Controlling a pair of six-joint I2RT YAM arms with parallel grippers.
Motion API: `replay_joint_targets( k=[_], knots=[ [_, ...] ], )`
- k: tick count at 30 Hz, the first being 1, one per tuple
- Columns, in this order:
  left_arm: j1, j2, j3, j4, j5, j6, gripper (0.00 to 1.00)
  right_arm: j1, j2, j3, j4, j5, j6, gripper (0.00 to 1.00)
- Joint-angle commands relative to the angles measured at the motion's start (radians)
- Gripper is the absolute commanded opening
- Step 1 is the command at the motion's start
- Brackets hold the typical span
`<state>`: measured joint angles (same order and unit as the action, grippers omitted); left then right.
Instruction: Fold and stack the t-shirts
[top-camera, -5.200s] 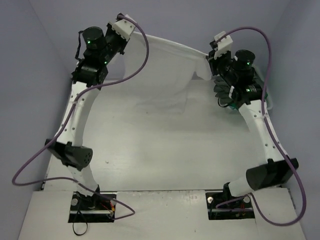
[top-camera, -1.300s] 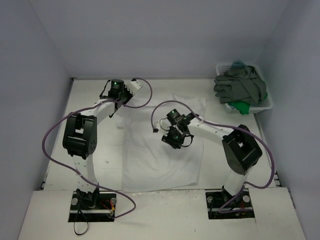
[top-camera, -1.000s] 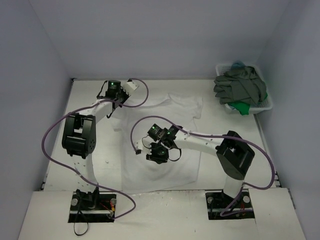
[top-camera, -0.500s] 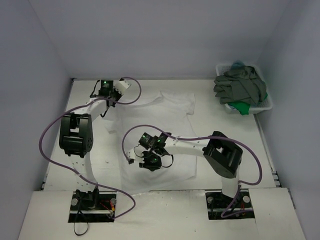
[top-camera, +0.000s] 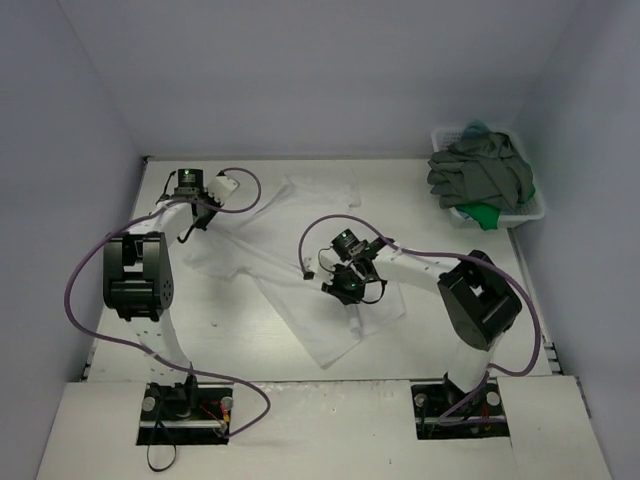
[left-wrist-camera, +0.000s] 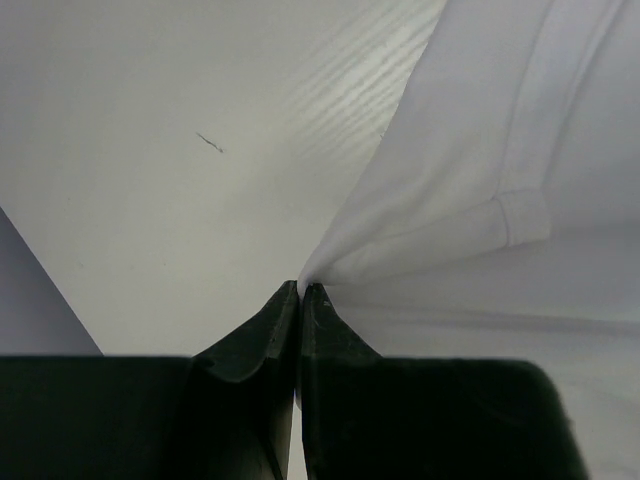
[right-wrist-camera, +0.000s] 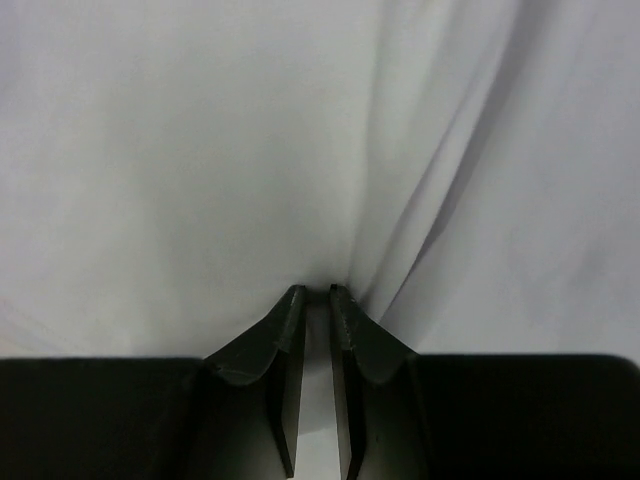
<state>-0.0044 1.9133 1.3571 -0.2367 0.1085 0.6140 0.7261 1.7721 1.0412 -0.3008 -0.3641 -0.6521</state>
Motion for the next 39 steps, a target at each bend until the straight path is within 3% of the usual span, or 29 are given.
replay_joint_targets(
  k=[1,14,19,22,32,39],
  knots=[
    [0.000,-0.146,-0.005,-0.052,0.019,0.036,0.00,-0.091,0.024,-0.078,-0.124,0.160,-0.078,0.13],
    [0.055,-0.329,-0.108,-0.277,0.048,0.053,0.00,-0.393,0.067,-0.159,-0.126,0.232,-0.248,0.15],
    [0.080,-0.414,-0.154,-0.331,0.091,0.050,0.00,-0.510,0.108,-0.133,-0.121,0.231,-0.294,0.24],
    [0.080,-0.456,-0.174,-0.348,0.105,0.035,0.00,-0.543,0.133,-0.107,-0.113,0.249,-0.302,0.31],
    [0.078,-0.508,-0.187,-0.415,0.188,-0.063,0.00,-0.580,0.202,0.114,-0.070,0.255,-0.207,0.35],
    [0.078,-0.491,-0.124,-0.469,0.230,-0.102,0.00,-0.536,0.023,0.053,-0.116,0.185,-0.173,0.47]
  ],
)
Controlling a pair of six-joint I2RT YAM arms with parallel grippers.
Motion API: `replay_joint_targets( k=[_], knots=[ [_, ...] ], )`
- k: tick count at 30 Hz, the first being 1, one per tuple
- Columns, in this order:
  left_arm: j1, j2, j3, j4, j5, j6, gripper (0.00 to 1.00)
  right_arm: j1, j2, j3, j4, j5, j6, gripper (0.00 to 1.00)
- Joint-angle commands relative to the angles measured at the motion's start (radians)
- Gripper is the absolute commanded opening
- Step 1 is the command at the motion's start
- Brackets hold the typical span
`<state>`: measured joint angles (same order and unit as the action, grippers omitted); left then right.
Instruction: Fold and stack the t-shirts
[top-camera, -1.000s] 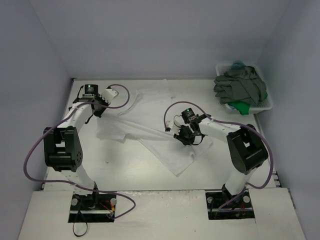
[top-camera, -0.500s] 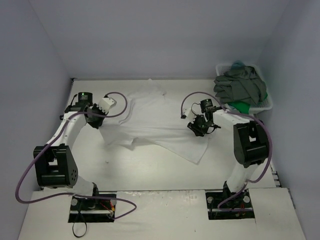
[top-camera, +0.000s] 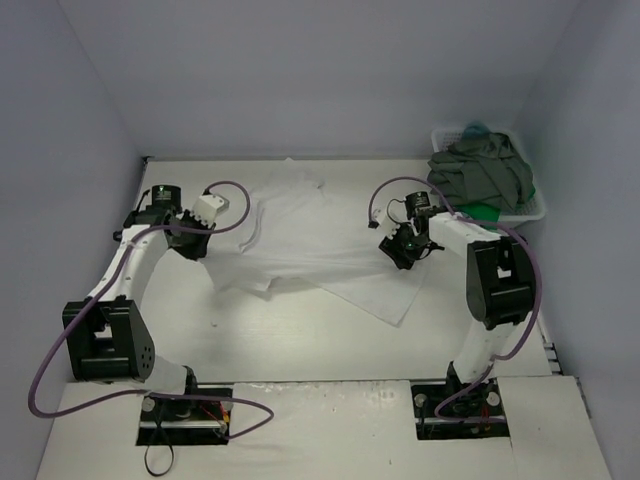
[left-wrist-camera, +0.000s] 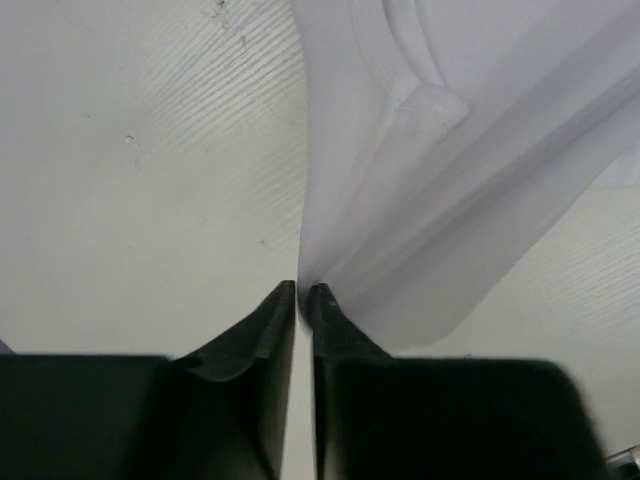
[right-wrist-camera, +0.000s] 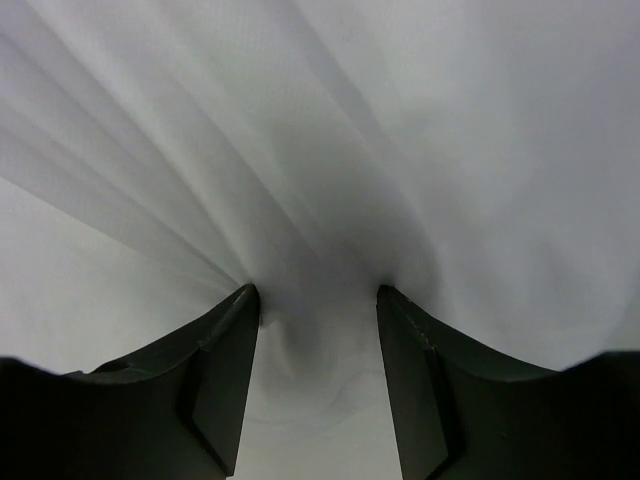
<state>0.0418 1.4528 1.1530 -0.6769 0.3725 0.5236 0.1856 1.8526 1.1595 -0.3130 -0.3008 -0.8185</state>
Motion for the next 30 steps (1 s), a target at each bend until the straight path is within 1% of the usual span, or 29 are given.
replay_joint_targets(
  k=[1,2,5,6,8,9,11,13,16,18,21,25,26,28,29,30],
  knots=[
    [0.032,-0.026,0.103,-0.035,-0.021,-0.017,0.06,0.011,-0.105,-0.092,-0.107,0.112,-0.005,0.47],
    [0.032,-0.011,0.119,-0.050,-0.005,-0.019,0.15,0.017,-0.127,-0.102,-0.110,0.111,-0.002,0.48],
    [0.032,0.041,0.198,-0.133,0.118,-0.043,0.42,0.040,-0.181,-0.132,-0.113,0.103,0.016,0.48],
    [0.029,0.055,0.220,-0.159,0.188,-0.068,0.50,0.044,-0.187,-0.136,-0.115,0.100,0.021,0.48],
    [0.029,0.096,0.281,-0.174,0.264,-0.109,0.63,0.057,-0.190,-0.142,-0.115,0.092,0.033,0.48],
    [0.021,0.110,0.304,-0.179,0.313,-0.123,0.65,0.066,-0.188,-0.142,-0.115,0.091,0.039,0.48],
    [0.013,0.144,0.368,-0.188,0.356,-0.158,0.65,0.080,-0.197,-0.144,-0.116,0.080,0.051,0.48],
    [0.009,0.161,0.402,-0.194,0.361,-0.169,0.65,0.103,-0.211,-0.146,-0.116,0.081,0.062,0.48],
    [-0.011,0.156,0.419,-0.213,0.353,-0.133,0.65,0.141,-0.248,-0.142,-0.124,0.084,0.079,0.48],
    [-0.031,0.132,0.389,-0.231,0.326,-0.100,0.63,0.169,-0.280,-0.150,-0.132,0.095,0.088,0.47],
    [-0.117,0.072,0.301,-0.228,0.275,-0.030,0.62,0.244,-0.329,-0.173,-0.143,0.129,0.108,0.47],
    [-0.186,0.000,0.183,-0.213,0.226,0.058,0.58,0.357,-0.394,-0.210,-0.155,0.158,0.154,0.47],
    [-0.200,-0.009,0.163,-0.207,0.221,0.070,0.58,0.420,-0.418,-0.222,-0.155,0.166,0.171,0.47],
    [-0.230,-0.019,0.111,-0.187,0.203,0.085,0.57,0.477,-0.431,-0.254,-0.158,0.178,0.191,0.43],
    [-0.237,-0.017,0.099,-0.147,0.175,0.082,0.57,0.518,-0.431,-0.262,-0.159,0.178,0.200,0.41],
    [-0.241,0.001,0.091,-0.132,0.161,0.079,0.56,0.534,-0.426,-0.276,-0.159,0.174,0.215,0.34]
  ],
)
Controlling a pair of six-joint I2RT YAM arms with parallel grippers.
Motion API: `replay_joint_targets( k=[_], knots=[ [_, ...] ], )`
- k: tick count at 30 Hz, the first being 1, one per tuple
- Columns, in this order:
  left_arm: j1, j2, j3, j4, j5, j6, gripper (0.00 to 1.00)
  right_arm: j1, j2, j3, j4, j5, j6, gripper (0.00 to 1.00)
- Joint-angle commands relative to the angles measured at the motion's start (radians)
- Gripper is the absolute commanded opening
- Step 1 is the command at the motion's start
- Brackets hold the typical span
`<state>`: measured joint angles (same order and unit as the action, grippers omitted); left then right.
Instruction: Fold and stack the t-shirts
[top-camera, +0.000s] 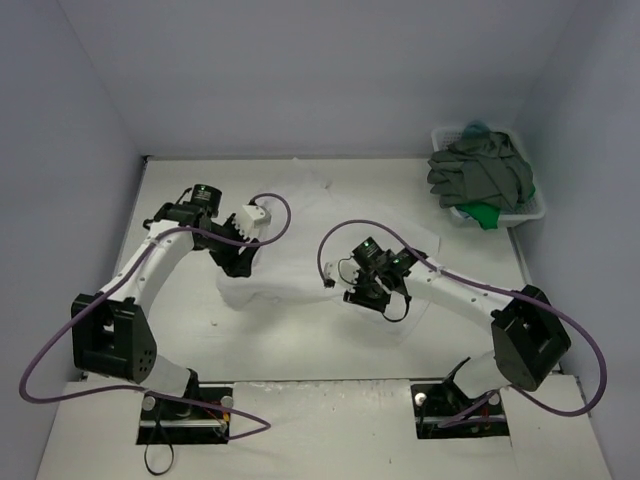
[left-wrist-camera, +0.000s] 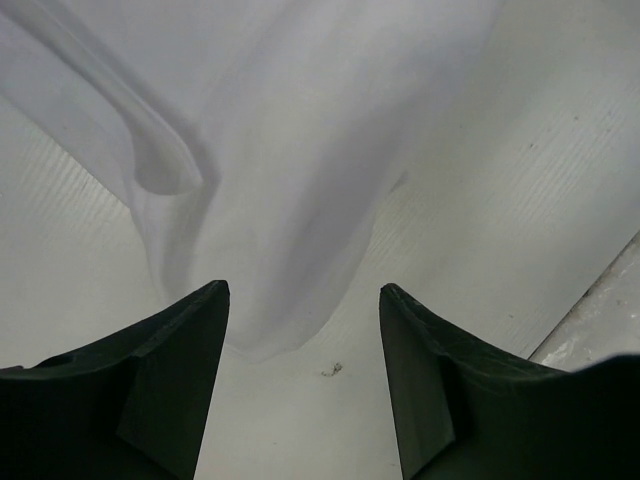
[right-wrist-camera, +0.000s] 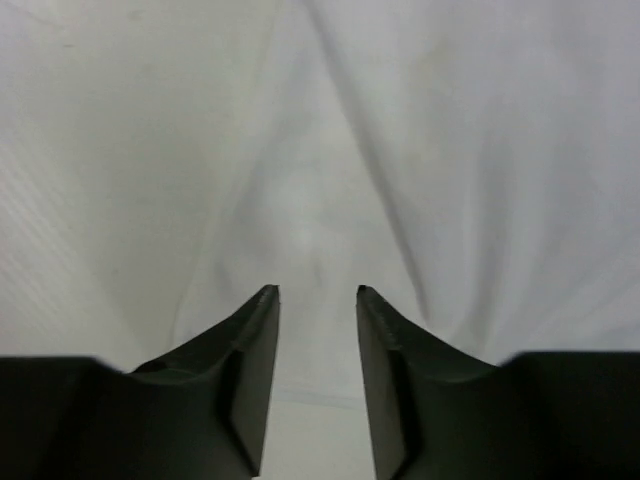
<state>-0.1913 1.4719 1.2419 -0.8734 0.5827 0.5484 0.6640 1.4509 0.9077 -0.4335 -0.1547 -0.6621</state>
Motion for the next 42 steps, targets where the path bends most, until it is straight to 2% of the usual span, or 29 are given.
replay_joint_targets(
  k=[1,3,5,9,13,17,23,28,42],
  knots=[
    [-0.011,-0.004,0.004,0.094,-0.056,0.048,0.56,0.065,-0.018,-0.030,-0.037,0.026,0.065,0.31],
    [-0.011,0.049,0.019,0.123,-0.079,0.036,0.54,0.074,0.002,-0.046,-0.037,0.017,0.070,0.19],
    [-0.011,0.115,0.059,0.169,-0.102,0.015,0.52,0.072,0.008,-0.055,-0.036,-0.002,0.071,0.12],
    [-0.011,0.235,0.166,0.226,-0.122,-0.013,0.50,0.069,0.000,-0.067,-0.036,-0.003,0.076,0.07],
    [-0.016,0.367,0.315,0.226,-0.115,-0.037,0.49,0.068,-0.004,-0.079,-0.037,-0.002,0.075,0.06],
    [-0.036,0.479,0.367,0.226,-0.118,-0.042,0.46,0.065,0.002,-0.098,-0.036,-0.002,0.062,0.07],
    [-0.056,0.539,0.353,0.289,-0.141,-0.045,0.44,0.059,0.034,-0.086,-0.034,-0.002,0.036,0.05],
    [-0.056,0.528,0.344,0.346,-0.133,-0.062,0.40,0.040,0.091,-0.059,-0.031,-0.028,0.025,0.00],
    [-0.056,0.623,0.355,0.415,-0.162,-0.070,0.33,0.036,0.105,-0.067,-0.031,-0.040,0.015,0.00]
  ],
)
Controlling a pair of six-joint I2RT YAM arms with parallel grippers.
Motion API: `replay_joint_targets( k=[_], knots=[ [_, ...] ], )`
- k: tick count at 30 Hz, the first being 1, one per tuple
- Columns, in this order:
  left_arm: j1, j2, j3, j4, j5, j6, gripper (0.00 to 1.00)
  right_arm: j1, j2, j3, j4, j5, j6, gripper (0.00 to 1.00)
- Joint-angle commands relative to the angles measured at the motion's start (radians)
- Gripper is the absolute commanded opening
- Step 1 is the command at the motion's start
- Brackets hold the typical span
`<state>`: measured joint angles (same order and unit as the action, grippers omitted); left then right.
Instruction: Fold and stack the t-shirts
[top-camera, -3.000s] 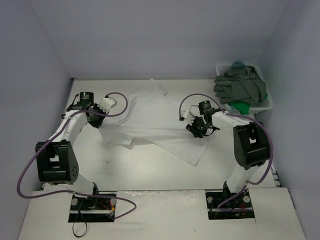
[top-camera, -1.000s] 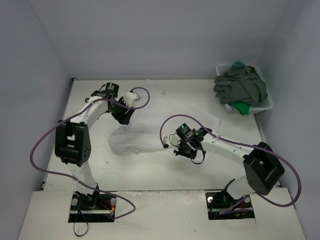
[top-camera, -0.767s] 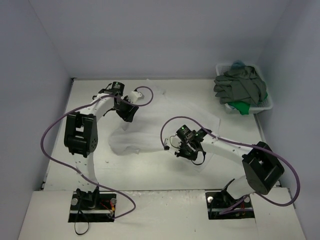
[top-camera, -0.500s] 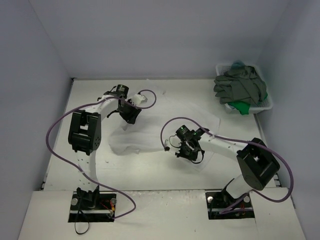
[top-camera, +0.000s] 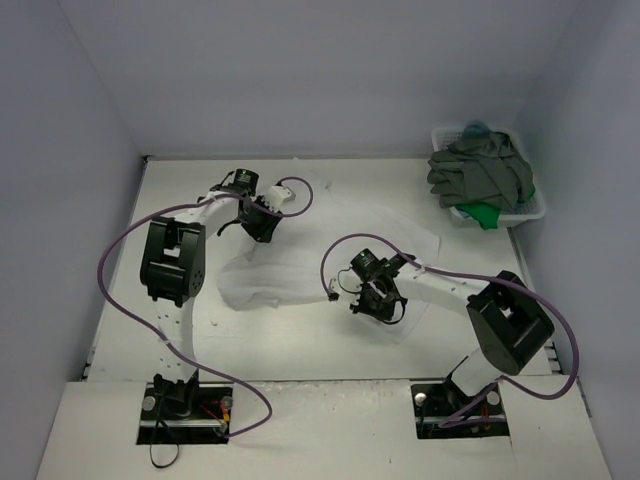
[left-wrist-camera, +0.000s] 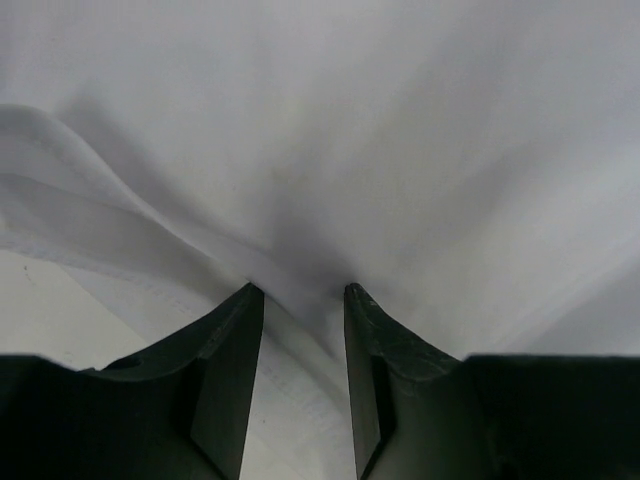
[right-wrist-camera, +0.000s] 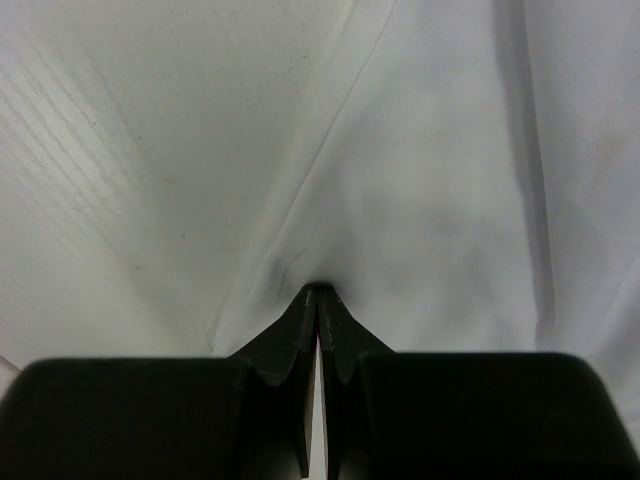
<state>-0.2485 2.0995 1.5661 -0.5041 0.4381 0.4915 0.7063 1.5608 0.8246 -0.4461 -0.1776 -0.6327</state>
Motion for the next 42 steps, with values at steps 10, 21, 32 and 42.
replay_joint_targets(
  k=[10,21,32,42],
  knots=[
    [0.008,0.085,0.089,0.200,-0.278,-0.099,0.21,-0.002,-0.015,-0.028,-0.026,-0.019,-0.050,0.00],
    [0.040,0.194,0.250,0.118,-0.429,-0.156,0.21,0.045,-0.005,-0.067,-0.036,-0.010,-0.079,0.00],
    [0.075,0.173,0.243,0.079,-0.457,-0.186,0.32,0.036,-0.030,0.030,-0.028,0.044,-0.078,0.30],
    [0.072,-0.146,0.144,0.049,-0.354,-0.197,0.69,-0.008,-0.097,0.197,-0.003,-0.037,-0.001,0.36]
  ],
)
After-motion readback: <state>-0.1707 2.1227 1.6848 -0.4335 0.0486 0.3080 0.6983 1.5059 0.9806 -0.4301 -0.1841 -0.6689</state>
